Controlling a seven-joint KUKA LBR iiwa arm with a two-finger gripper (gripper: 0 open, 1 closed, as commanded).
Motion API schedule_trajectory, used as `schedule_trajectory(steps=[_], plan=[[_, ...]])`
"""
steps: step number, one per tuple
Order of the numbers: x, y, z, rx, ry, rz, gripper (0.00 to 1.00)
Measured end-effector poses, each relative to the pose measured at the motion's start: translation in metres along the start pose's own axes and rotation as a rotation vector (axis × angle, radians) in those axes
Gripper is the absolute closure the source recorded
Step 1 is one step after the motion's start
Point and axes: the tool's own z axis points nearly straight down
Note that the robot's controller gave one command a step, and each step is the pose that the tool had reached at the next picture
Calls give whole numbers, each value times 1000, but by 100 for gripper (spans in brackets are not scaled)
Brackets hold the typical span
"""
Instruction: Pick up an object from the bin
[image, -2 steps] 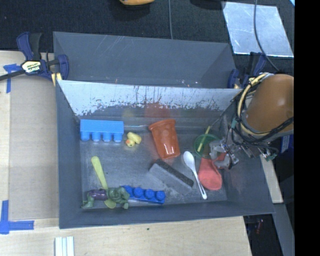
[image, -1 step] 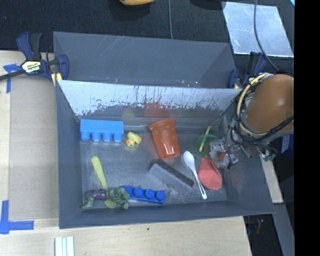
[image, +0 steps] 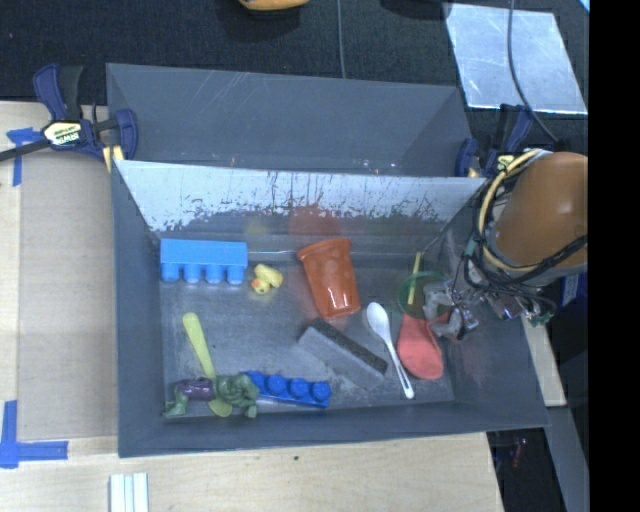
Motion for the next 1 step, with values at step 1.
schedule_trajectory(steps=[1], plan=[[-12, 6, 19, -12, 14, 18, 0]])
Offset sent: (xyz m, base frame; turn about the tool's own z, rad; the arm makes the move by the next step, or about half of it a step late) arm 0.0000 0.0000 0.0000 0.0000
